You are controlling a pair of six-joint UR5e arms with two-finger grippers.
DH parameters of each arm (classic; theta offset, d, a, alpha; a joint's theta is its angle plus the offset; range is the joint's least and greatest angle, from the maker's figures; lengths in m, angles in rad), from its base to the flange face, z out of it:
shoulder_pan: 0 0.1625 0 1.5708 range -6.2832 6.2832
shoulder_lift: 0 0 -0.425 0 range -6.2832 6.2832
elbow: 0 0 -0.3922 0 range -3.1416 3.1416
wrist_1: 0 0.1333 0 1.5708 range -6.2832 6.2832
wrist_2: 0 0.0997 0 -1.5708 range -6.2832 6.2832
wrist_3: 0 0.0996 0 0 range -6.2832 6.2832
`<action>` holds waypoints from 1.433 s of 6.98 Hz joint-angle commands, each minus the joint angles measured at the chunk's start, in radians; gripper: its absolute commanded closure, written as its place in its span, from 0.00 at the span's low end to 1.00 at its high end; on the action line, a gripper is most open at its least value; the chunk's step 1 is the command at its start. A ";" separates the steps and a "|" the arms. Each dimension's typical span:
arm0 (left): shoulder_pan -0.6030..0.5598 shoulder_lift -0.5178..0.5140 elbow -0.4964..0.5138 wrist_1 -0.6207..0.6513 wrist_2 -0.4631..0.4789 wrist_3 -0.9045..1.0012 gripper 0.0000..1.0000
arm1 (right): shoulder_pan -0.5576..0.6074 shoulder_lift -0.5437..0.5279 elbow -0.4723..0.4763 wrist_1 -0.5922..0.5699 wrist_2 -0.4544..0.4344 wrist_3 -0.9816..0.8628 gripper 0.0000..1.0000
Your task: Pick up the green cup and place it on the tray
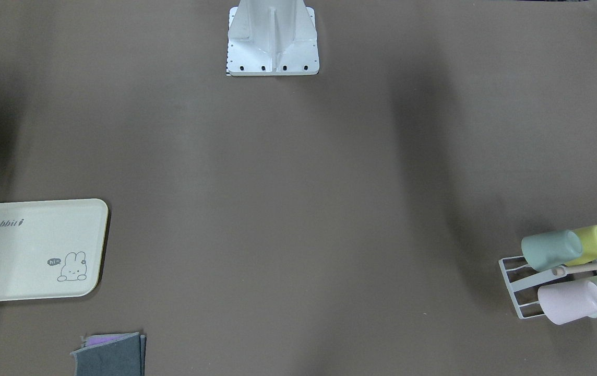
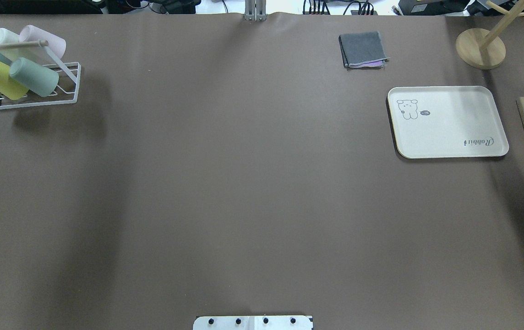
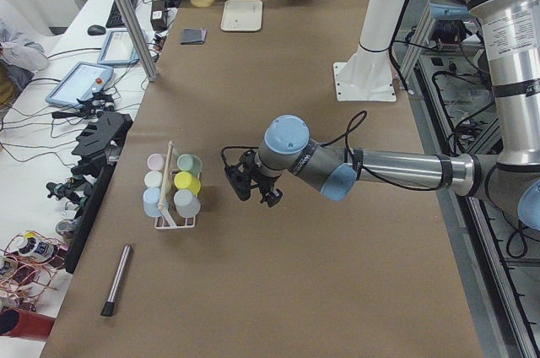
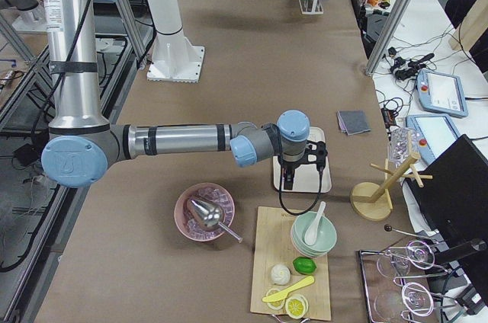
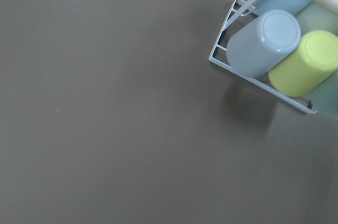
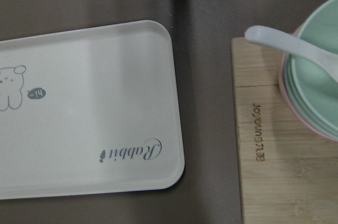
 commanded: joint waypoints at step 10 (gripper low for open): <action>0.098 -0.127 0.139 -0.494 0.025 -0.818 0.02 | -0.122 0.097 -0.305 0.251 -0.045 0.011 0.22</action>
